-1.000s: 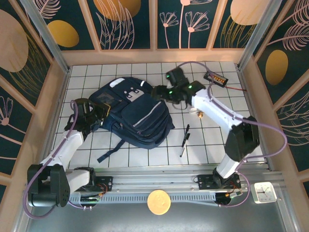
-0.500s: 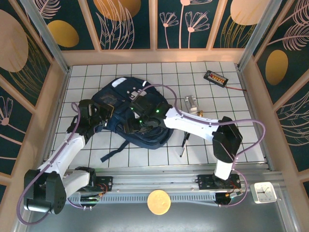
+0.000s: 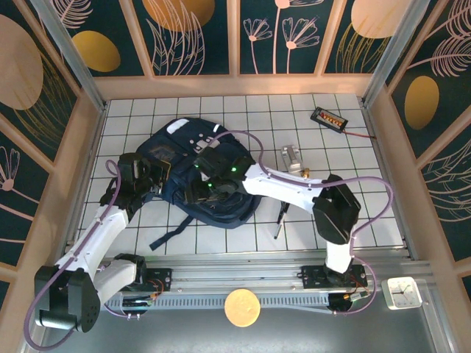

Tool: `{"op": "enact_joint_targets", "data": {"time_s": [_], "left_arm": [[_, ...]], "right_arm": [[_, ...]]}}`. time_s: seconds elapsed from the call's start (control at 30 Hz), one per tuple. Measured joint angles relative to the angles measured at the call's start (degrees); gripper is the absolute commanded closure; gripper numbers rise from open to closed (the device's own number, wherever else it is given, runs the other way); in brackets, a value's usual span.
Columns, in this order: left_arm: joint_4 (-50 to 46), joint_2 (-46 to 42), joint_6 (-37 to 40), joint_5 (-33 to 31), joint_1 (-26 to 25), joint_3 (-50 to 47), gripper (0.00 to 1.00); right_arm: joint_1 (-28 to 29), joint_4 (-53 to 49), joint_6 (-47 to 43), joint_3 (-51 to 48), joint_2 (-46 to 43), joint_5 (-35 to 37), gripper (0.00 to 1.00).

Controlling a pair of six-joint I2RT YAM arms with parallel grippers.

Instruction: Pack the student bag

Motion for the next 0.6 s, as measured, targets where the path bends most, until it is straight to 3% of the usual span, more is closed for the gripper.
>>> {"op": "enact_joint_targets", "data": {"time_s": [0.13,0.23,0.47,0.6], "left_arm": [[-0.09,-1.44,-0.87,-0.37,-1.53,-1.16,1.00],[-0.07,-1.70,-1.86,-1.75,-3.98,-2.23,1.00],[3.17,-1.73,-5.73,-5.42,-8.70,-5.20,1.00],[4.59,-1.73,-7.13,-5.46,-9.05,-5.90,1.00]], "right_arm": [[-7.76,6.54,0.42,-10.88,-3.69,-4.96,0.44],[-12.72,9.51,-0.26,-13.49,-3.37,-9.64,0.44],[-20.13,12.04,-4.68,-11.43,1.33,-16.26,0.43],[-21.31,9.33,-7.21,-7.72,1.60,-14.64,0.36]]}}
